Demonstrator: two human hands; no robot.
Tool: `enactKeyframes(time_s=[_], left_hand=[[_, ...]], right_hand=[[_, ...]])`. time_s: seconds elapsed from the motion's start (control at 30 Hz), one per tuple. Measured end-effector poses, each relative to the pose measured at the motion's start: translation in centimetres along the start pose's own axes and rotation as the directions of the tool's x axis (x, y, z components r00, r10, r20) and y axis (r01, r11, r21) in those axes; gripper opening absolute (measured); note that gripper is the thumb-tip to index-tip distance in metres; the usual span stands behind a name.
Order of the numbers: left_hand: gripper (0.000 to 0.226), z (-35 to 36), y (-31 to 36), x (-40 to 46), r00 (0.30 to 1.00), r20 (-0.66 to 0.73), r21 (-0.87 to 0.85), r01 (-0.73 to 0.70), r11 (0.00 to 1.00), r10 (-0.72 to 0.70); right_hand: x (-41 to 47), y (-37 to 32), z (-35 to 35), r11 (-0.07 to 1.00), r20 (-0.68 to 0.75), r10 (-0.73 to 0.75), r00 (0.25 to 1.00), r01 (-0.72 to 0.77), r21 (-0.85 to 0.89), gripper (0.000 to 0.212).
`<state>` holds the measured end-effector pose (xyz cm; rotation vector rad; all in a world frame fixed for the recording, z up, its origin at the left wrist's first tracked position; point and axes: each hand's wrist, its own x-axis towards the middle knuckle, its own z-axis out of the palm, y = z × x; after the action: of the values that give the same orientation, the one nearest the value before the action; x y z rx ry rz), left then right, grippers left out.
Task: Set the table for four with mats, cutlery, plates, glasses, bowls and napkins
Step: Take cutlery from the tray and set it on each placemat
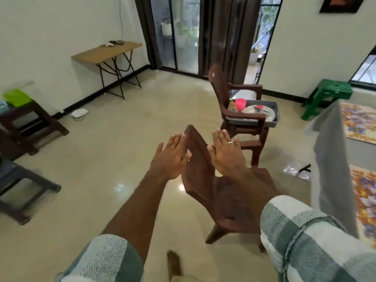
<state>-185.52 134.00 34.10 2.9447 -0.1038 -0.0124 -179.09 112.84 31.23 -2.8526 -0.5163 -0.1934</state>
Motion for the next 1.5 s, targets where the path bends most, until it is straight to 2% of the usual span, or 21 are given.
enactKeyframes(time_s=[0.2,0.33,0.57,0.67,0.83,1.0,1.13,1.3,1.5], left_hand=[[0.069,-2.9,-13.3,9.9,0.999,0.046,0.023,-0.010,1.000,0.009],[0.069,-4.8,-19.9,17.5,0.995,0.087,0.001,-0.044,0.999,0.043],[0.069,-6.3,-27.4,33.6,0.977,0.099,-0.030,-0.188,0.982,0.190],[0.069,-6.0,-30.8,41.0,0.958,0.105,-0.036,-0.264,0.964,0.267],[0.069,-6.3,-36.1,53.4,0.912,0.144,-0.035,-0.384,0.923,0.384],[0.069,-7.0,-36.9,64.6,0.848,0.205,-0.074,-0.484,0.872,0.488],[0.069,-6.4,-36.3,75.8,0.796,0.235,-0.068,-0.559,0.827,0.557],[0.069,-4.2,-32.8,90.7,0.736,0.262,-0.055,-0.635,0.771,0.625],[0.068,-2.6,-27.1,107.6,0.666,0.318,-0.059,-0.696,0.715,0.675]], right_hand=[[14.0,-8.0,5.2,0.994,0.029,0.063,0.998,-0.065,0.086,0.061],[22.2,-11.0,6.8,0.992,0.030,0.105,0.994,-0.107,0.074,0.061],[36.6,-12.1,9.3,0.974,0.000,0.224,0.974,-0.224,-0.007,0.061],[42.9,-12.3,11.6,0.961,-0.035,0.274,0.961,-0.275,-0.040,0.065],[53.8,-12.7,13.7,0.922,-0.048,0.378,0.924,-0.381,-0.072,0.059],[62.6,-10.9,13.9,0.871,-0.064,0.481,0.874,-0.485,-0.074,0.060],[70.4,-6.2,15.0,0.819,-0.095,0.566,0.819,-0.572,-0.048,0.061],[80.1,2.9,17.5,0.759,-0.117,0.646,0.755,-0.651,-0.012,0.060],[92.1,14.9,18.4,0.678,-0.067,0.734,0.676,-0.735,0.012,0.061]])
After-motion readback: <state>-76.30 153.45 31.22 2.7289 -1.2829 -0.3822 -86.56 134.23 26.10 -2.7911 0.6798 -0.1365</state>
